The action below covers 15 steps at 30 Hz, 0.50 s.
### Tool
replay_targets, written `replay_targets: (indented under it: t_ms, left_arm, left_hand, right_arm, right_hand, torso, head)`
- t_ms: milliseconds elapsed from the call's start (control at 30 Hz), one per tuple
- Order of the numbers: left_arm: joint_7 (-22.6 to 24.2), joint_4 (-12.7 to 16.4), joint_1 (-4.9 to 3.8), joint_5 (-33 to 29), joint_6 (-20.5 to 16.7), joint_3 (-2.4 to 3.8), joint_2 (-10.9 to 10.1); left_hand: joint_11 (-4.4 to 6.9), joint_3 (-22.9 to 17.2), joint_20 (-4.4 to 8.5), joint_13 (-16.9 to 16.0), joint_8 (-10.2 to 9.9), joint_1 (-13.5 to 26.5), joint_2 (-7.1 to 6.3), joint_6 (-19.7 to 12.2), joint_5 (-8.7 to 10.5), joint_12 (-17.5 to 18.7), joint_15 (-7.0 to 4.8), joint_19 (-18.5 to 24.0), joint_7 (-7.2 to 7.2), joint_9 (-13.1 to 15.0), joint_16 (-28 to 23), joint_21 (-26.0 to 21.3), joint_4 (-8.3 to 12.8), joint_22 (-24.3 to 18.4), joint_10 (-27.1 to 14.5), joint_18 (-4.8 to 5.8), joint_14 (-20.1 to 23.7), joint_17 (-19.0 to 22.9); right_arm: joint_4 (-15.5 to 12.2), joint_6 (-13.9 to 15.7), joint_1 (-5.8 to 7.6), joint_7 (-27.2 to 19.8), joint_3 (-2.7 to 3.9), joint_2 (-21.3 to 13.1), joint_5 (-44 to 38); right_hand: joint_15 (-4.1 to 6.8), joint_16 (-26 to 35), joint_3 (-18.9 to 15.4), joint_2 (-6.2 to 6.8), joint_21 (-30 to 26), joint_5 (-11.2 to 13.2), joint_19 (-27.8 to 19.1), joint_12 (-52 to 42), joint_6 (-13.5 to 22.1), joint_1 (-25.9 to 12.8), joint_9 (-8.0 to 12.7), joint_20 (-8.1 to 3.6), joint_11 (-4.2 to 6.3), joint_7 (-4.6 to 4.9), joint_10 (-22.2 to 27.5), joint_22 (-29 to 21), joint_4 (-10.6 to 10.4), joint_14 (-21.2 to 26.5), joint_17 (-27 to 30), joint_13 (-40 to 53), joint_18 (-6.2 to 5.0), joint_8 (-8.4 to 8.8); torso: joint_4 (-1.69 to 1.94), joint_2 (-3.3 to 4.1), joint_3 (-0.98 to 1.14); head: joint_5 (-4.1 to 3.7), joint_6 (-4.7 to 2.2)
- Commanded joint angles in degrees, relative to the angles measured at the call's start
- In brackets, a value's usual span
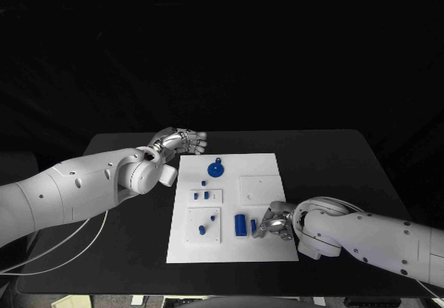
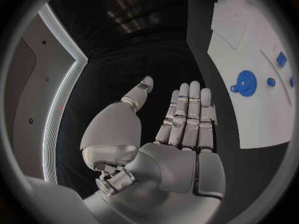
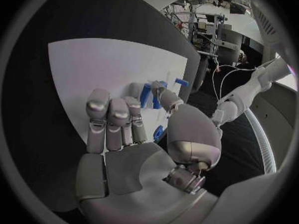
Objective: Assemble the parts on the task board
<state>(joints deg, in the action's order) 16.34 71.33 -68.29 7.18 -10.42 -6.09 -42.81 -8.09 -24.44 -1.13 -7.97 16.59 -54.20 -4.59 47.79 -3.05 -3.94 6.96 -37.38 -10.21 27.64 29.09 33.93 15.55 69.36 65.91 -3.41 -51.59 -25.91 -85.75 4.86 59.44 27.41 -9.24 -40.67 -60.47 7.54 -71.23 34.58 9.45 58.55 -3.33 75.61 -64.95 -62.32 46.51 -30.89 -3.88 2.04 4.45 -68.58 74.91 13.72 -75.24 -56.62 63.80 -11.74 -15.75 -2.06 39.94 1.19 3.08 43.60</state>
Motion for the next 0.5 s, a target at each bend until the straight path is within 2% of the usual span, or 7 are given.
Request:
replay_targets:
  t_ms: [33, 100, 167, 400, 500]
  left_arm:
    - [0.36, 0.15, -0.06, 0.29, 0.65, 0.03, 0.06]
    - [0.36, 0.14, -0.06, 0.30, 0.64, 0.03, 0.04]
    - [0.35, 0.12, -0.06, 0.30, 0.60, 0.03, 0.04]
    - [0.32, 0.14, -0.06, 0.31, 0.59, 0.03, 0.03]
    - [0.31, 0.16, -0.06, 0.32, 0.62, 0.03, 0.04]
  left_hand:
    - [0.15, -0.03, -0.28, 0.08, 0.30, -0.43, 0.29, -0.37, 0.04, -0.06, 0.19, 0.21, 0.02, -0.10, -0.34, -0.30, 0.30, 0.09, 0.09, -0.49, 0.17, -0.08]
    - [0.15, -0.03, -0.28, 0.08, 0.30, -0.44, 0.30, -0.37, 0.04, -0.06, 0.19, 0.21, 0.02, -0.10, -0.35, -0.31, 0.30, 0.09, 0.09, -0.48, 0.17, -0.09]
    - [0.15, -0.04, -0.28, 0.08, 0.30, -0.45, 0.30, -0.37, 0.04, -0.06, 0.19, 0.21, 0.02, -0.10, -0.35, -0.31, 0.31, 0.09, 0.09, -0.48, 0.17, -0.09]
    - [0.15, -0.10, -0.28, 0.08, 0.31, -0.53, 0.42, -0.37, 0.03, -0.06, 0.19, 0.19, 0.02, -0.11, -0.38, -0.33, 0.31, 0.12, 0.10, -0.49, 0.16, -0.14]
    - [0.15, -0.11, -0.28, 0.08, 0.31, -0.56, 0.44, -0.37, 0.03, -0.06, 0.19, 0.19, 0.02, -0.11, -0.39, -0.33, 0.31, 0.13, 0.10, -0.49, 0.16, -0.16]
  right_arm:
    - [0.01, -0.14, -0.06, -0.51, -0.01, 0.14, -0.96]
    - [0.04, -0.14, -0.06, -0.41, -0.01, 0.20, -0.97]
    - [0.10, -0.06, -0.06, -0.28, -0.01, 0.25, -1.08]
    - [0.26, -0.65, -0.06, 0.04, -0.01, 0.49, -2.88]
    - [0.25, -0.96, -0.06, 0.18, -0.01, 0.62, -3.18]
  right_hand:
    - [0.37, 0.09, 0.09, -0.27, -0.22, 0.20, -0.03, 0.30, 0.16, -0.57, -0.04, -0.37, 0.01, -0.14, -0.19, 0.37, -0.54, 0.05, 0.03, 0.07, -3.26, -0.34]
    - [0.40, 0.07, 0.24, -0.93, -0.21, 0.35, -0.04, 0.28, 0.15, -0.34, -0.05, -0.43, 0.05, -0.16, -0.20, 0.40, -0.50, 0.06, 0.02, 0.09, -3.26, -0.36]
    - [0.41, 0.07, 0.33, -1.06, -0.21, 0.39, -0.04, 0.28, 0.15, -0.23, -0.06, -0.45, 0.06, -0.17, -0.21, 0.40, -0.47, 0.06, 0.01, 0.09, -3.26, -0.36]
    - [0.52, 0.03, 2.52, -4.28, -0.21, 0.52, -0.11, 0.22, 0.02, 1.71, -0.22, -0.61, 0.19, -0.31, -0.29, 0.46, -0.04, 0.13, -0.04, 0.14, -3.26, -0.54]
    - [0.55, 0.02, 4.50, -5.10, -0.19, 0.52, -0.22, 0.20, -0.04, 3.56, -0.29, -0.62, 0.21, -0.34, -0.35, 0.53, 1.14, 0.18, -0.05, 0.17, -3.26, -0.62]
  torso:
    - [0.01, 0.01, -0.04]
    - [0.01, 0.01, -0.03]
    - [0.01, 0.01, -0.03]
    - [0.03, 0.00, -0.01]
    - [0.02, 0.00, 0.00]
  head:
    - [-0.02, 0.00]
    - [-0.02, -0.01]
    - [-0.02, -0.01]
    - [-0.02, 0.03]
    - [-0.02, 0.04]
